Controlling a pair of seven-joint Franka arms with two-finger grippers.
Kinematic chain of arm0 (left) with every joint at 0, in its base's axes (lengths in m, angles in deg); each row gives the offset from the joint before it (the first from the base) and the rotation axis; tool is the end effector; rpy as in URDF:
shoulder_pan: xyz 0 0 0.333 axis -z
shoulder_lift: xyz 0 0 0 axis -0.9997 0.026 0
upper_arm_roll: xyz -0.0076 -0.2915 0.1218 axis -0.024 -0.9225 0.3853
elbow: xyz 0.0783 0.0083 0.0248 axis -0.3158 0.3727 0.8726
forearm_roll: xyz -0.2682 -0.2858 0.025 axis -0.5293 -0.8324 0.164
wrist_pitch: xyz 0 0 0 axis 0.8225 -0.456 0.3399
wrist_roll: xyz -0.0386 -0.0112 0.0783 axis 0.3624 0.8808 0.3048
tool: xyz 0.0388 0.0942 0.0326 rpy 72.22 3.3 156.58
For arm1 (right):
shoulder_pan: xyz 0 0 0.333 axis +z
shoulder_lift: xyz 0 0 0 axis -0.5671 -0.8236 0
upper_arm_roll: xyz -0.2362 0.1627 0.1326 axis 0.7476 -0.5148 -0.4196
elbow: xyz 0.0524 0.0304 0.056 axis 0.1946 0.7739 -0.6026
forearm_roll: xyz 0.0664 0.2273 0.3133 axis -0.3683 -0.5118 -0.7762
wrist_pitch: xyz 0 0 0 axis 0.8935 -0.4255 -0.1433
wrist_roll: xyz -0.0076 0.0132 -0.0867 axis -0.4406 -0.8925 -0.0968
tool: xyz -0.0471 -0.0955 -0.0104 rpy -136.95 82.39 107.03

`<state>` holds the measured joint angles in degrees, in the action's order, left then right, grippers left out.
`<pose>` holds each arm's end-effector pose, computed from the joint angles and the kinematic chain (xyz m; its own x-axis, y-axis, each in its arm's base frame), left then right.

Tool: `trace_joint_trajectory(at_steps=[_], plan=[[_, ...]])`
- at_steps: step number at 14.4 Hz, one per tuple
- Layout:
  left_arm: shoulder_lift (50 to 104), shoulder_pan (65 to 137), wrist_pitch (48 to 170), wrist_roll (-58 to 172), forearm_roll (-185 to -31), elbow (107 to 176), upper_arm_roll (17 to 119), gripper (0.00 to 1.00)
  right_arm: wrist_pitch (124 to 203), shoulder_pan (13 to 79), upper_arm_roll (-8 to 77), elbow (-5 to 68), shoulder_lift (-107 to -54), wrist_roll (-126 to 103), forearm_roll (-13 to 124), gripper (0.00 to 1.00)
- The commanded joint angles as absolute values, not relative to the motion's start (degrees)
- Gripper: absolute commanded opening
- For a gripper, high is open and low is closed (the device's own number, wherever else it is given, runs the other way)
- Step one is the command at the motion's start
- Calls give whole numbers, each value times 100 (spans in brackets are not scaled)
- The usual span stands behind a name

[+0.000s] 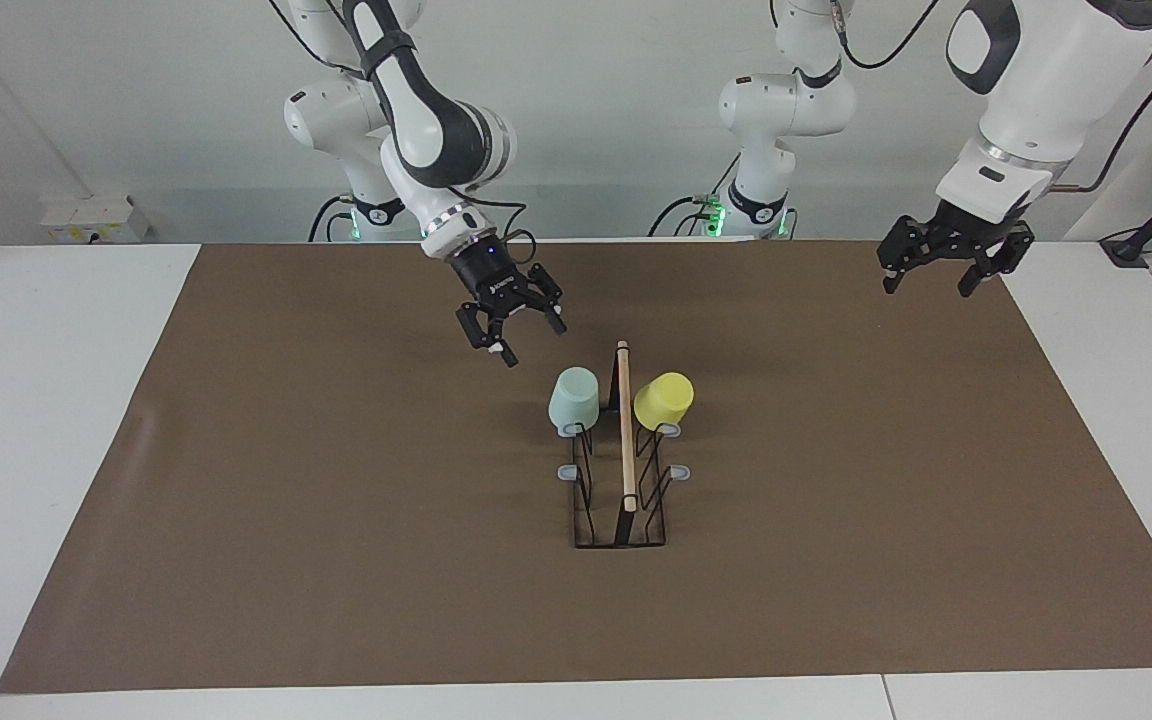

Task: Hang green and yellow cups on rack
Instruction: 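Open the right gripper and withdraw it from the green cup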

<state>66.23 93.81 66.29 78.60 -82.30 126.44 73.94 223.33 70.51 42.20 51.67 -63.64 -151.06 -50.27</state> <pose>0.5560 -0.0226 0.6104 0.9884 -0.1464 0.0411 -0.1463 -0.9892 -0.0041 0.4461 0.2464 0.4092 0.2764 0.4433 0.8527 0.6711 -0.7241 0.1589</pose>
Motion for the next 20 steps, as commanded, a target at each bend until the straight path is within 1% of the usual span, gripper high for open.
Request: trace_joint_trajectory(at_steps=[1, 3, 6, 10, 11, 15, 20], plan=[[6699, 9255, 6430, 7993, -8341, 12483, 7356, 100, 22420, 7015, 4160, 5204, -6238, -14976, -4372, 100], [6690, 9238, 6430, 8002, -8332, 12492, 7365, 100, 22402, 6945, 4221, 5099, -6220, -14985, -3563, 100], [6690, 9238, 6439, 8002, -8323, 12483, 7374, 100, 22245, 6620, 4239, 5099, -6264, -14994, -2229, 100], [6699, 9273, 6412, 7976, -8297, 12474, 7365, 100, 21753, 6146, 4248, 5221, -6238, -15002, -1277, 100], [6707, 9238, 6412, 7967, -8297, 12474, 7330, 100, 21682, 6040, 4239, 5291, -6220, -14994, -1196, 100], [6646, 8939, 6412, 7985, -8297, 12527, 7032, 100, 21664, 6039, 4222, 5231, -6246, -14783, -1196, 100], [6628, 9009, 6149, 7914, -8323, 12527, 7040, 100, 21664, 5951, 4239, 5178, -6290, -14747, -1108, 100]])
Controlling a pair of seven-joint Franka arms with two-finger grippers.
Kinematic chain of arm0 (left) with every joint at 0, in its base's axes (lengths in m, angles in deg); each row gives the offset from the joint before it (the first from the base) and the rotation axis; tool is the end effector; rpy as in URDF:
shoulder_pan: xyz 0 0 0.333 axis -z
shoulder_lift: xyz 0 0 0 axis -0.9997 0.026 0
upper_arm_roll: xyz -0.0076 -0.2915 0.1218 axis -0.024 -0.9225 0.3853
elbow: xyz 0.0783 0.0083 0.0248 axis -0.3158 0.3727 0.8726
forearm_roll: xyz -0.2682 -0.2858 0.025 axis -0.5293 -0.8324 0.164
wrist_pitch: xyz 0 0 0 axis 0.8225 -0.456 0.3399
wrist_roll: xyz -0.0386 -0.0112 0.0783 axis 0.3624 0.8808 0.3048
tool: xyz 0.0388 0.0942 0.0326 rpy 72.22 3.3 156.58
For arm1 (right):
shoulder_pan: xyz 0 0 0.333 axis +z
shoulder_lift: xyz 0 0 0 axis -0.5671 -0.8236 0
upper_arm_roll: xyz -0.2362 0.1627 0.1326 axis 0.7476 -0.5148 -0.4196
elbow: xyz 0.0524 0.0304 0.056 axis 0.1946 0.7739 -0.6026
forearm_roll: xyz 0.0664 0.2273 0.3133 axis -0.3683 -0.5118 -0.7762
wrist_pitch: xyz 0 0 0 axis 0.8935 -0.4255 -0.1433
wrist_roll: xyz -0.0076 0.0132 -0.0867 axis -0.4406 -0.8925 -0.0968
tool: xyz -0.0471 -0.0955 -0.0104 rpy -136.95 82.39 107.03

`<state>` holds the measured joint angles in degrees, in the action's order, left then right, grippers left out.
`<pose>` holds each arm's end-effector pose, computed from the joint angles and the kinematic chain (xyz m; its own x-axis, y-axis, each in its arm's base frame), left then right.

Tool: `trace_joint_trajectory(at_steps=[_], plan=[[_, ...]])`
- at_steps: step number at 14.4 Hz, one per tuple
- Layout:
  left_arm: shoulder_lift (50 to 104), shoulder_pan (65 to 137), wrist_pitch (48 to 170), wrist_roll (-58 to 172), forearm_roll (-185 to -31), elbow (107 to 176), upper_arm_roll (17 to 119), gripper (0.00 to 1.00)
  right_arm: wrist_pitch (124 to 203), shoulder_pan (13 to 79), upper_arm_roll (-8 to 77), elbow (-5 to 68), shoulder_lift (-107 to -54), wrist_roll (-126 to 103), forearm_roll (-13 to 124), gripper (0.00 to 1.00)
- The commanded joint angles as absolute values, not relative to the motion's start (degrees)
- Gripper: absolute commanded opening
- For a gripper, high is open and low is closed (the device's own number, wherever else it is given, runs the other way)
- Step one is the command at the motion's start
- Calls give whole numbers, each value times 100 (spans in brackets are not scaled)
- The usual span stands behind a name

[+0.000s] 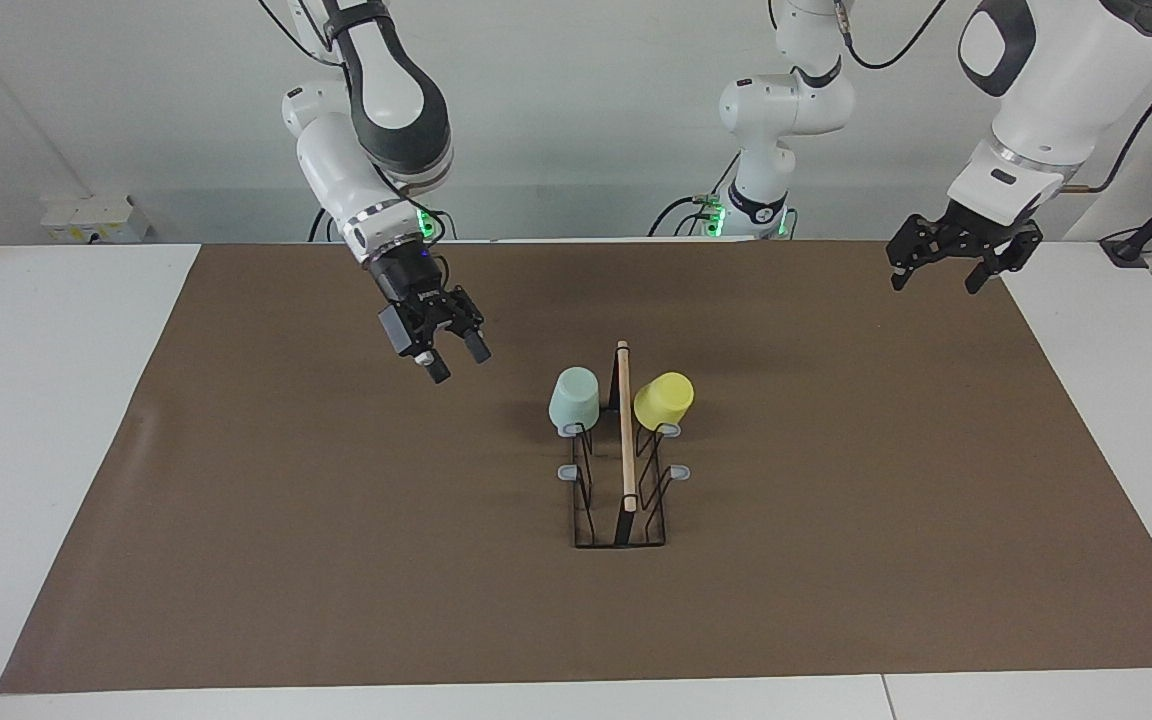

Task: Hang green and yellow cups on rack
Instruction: 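Open the right gripper and withdraw it from the green cup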

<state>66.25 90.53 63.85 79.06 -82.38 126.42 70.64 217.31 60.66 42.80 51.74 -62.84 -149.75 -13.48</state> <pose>0.5516 -0.0231 0.6066 0.9880 -0.1546 -0.0012 -0.1546 -0.9880 0.0006 0.5163 0.1628 0.4529 -0.0854 0.7577 0.6470 0.6927 -0.4216 0.5852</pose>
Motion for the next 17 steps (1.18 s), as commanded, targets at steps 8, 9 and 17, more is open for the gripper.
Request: trace_joint_trajectory(at_steps=[8, 9, 17], plan=[[6593, 9203, 6228, 7783, -8420, 12518, 7374, 100, 21655, 5855, 4230, 5020, -6326, -14747, -1090, 100], [6611, 9211, 6210, 7783, -8420, 12492, 7374, 100, 21568, 5828, 4230, 5020, -6334, -14774, -1090, 100], [6584, 9255, 6245, 7783, -8367, 12536, 7330, 100, 19813, 5083, 4248, 4932, -6431, -14127, 470, 100]])
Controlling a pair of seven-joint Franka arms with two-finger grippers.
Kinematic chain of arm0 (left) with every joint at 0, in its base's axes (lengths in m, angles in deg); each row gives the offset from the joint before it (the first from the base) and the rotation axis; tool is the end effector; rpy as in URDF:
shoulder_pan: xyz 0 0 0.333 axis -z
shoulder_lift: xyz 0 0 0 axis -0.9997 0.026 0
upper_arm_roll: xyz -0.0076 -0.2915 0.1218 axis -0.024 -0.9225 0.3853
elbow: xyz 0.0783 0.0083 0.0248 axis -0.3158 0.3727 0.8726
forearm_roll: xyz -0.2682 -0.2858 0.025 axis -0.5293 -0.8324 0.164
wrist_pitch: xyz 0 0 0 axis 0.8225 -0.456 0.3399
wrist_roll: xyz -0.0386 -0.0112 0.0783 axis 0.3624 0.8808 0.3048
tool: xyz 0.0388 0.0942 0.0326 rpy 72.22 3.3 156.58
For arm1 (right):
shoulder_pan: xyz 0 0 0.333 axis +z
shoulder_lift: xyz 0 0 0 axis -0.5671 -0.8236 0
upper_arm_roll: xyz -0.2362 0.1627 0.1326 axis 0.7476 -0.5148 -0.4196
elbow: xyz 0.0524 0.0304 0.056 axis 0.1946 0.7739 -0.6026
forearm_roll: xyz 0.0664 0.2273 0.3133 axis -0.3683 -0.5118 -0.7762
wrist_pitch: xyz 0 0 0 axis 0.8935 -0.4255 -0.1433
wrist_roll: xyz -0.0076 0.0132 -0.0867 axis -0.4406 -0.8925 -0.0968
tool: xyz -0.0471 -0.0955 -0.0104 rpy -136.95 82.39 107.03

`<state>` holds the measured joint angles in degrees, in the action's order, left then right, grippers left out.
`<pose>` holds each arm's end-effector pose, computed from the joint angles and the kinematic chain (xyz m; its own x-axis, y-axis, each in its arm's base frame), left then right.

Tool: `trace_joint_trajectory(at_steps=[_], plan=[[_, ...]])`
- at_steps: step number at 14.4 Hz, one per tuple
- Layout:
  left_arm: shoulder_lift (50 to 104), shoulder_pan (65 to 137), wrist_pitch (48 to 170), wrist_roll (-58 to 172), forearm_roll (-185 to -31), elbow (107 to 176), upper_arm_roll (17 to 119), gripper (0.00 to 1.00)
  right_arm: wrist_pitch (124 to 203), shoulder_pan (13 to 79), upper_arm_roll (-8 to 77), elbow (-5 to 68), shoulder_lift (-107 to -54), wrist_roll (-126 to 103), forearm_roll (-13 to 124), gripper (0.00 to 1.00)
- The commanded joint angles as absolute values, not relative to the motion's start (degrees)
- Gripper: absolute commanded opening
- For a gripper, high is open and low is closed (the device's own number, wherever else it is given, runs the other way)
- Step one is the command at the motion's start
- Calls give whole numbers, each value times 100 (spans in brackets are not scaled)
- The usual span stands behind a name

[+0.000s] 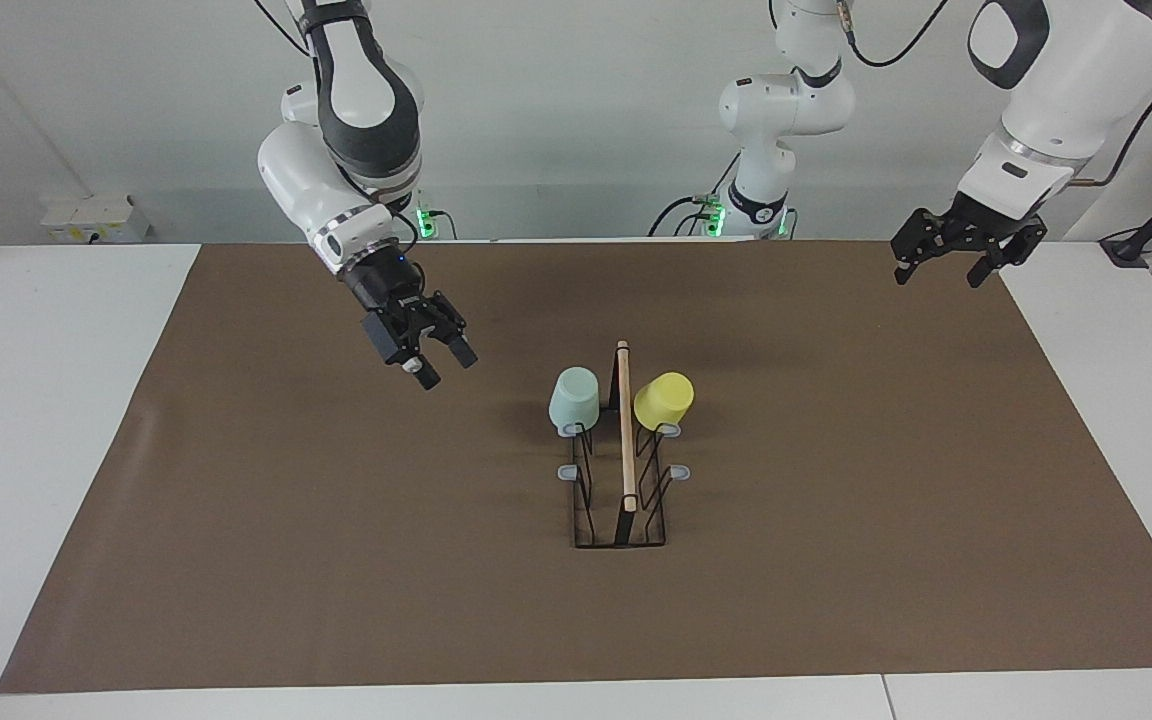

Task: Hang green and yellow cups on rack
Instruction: 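Open the right gripper and withdraw it from the green cup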

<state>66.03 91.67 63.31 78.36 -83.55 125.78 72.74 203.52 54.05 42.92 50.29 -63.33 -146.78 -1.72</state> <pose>0.5502 -0.0157 0.6132 0.9921 -0.1251 0.0065 -0.1252 -0.9919 0.0212 0.5457 0.1367 0.4649 -0.2247 0.7331 0.6419 0.7414 -0.2989 0.6009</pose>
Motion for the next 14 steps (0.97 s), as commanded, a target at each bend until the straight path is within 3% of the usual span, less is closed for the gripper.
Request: trace_joint_trajectory(at_steps=[1, 6, 14], plan=[[6584, 9264, 6202, 7765, -8367, 12536, 7330, 100, 19479, 4985, 4248, 4932, -6431, -13619, 892, 100], [6576, 9264, 6219, 7774, -8367, 12562, 7330, 100, 17782, 4423, 4248, 4431, -6484, -10684, 3712, 100], [6576, 9246, 6219, 7765, -8376, 12562, 7338, 100, 16128, 3834, 4222, 4054, -6413, -7600, 5648, 100]])
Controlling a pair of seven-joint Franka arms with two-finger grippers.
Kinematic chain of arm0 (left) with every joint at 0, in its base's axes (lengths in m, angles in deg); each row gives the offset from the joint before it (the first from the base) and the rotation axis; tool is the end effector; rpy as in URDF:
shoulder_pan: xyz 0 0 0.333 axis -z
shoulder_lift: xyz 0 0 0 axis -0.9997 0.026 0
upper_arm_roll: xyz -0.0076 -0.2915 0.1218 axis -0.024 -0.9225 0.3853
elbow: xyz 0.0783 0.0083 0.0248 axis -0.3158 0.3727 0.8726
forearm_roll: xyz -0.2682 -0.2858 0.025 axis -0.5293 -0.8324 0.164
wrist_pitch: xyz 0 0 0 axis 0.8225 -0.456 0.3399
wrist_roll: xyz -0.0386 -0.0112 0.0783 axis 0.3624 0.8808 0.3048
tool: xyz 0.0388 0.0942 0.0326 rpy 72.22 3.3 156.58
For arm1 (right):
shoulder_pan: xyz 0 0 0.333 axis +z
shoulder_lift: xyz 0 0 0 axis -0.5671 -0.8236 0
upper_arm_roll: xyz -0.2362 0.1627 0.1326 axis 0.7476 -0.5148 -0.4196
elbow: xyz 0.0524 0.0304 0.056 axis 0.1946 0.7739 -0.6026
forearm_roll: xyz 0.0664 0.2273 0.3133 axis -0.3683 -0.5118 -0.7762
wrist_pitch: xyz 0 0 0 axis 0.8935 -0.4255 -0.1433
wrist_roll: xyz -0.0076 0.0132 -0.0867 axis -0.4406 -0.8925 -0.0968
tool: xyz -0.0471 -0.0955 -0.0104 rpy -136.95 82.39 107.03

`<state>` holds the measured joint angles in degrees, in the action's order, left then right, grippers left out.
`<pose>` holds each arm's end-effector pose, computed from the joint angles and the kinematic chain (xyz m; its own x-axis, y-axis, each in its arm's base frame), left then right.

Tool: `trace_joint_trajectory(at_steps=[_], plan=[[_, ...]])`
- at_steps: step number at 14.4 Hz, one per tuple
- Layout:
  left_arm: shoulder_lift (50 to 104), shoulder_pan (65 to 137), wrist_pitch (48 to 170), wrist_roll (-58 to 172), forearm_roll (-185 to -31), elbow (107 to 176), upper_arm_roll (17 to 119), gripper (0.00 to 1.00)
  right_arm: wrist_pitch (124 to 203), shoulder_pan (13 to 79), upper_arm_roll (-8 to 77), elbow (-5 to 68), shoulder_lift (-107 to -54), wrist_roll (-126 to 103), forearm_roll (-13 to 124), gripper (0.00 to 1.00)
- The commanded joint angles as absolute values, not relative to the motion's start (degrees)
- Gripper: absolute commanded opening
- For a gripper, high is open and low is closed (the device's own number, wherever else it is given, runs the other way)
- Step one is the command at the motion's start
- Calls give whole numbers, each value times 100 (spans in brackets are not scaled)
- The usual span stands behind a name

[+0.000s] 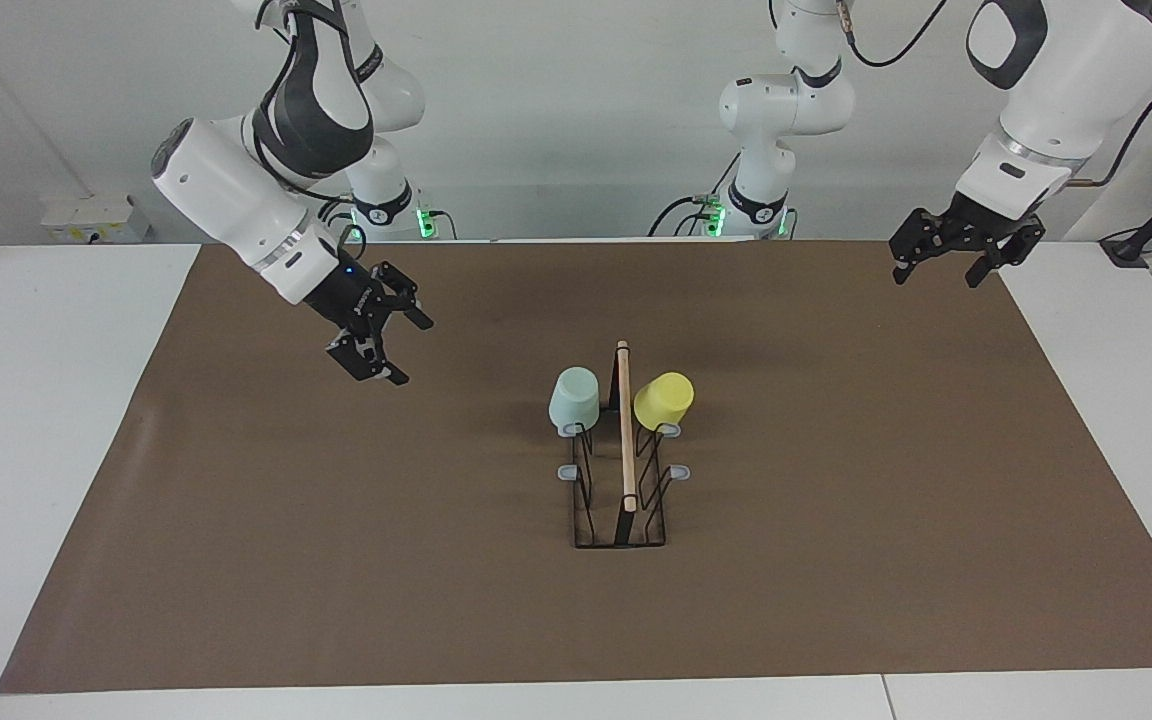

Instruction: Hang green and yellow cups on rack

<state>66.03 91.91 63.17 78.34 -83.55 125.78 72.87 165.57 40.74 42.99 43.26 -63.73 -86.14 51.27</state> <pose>0.5499 -0.0167 0.6130 0.9919 -0.1267 0.0041 -0.1268 -0.9917 0.0215 0.5574 0.0752 0.4845 0.2749 0.8070 0.5226 0.9534 -0.2993 -0.0393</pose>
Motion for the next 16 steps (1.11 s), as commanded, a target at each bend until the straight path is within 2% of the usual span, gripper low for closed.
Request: trace_joint_trajectory(at_steps=[1, 4, 5, 8, 12, 16], plan=[[6576, 9246, 6219, 7765, -8367, 12562, 7338, 100, 16075, 3755, 4230, 4035, -6413, -6923, 5842, 100], [6576, 9246, 6219, 7765, -8376, 12562, 7338, 100, 16318, 3640, 4239, 4035, -6440, -4717, 6536, 100], [6576, 9246, 6219, 7765, -8367, 12562, 7338, 100, 16572, 3640, 4239, 4000, -6492, -4388, 6878, 100], [6576, 9246, 6219, 7765, -8367, 12562, 7338, 100, 16444, 3325, 4239, 4027, -6475, -4376, 7804, 100], [6576, 9246, 6219, 7765, -8376, 12562, 7338, 100, 16127, 3464, 4195, 3176, -6720, -4306, 8102, 100], [6576, 9246, 6219, 7765, -8376, 12562, 7338, 100, 15338, 3464, 4186, 2113, -7151, -4306, 8165, 100]])
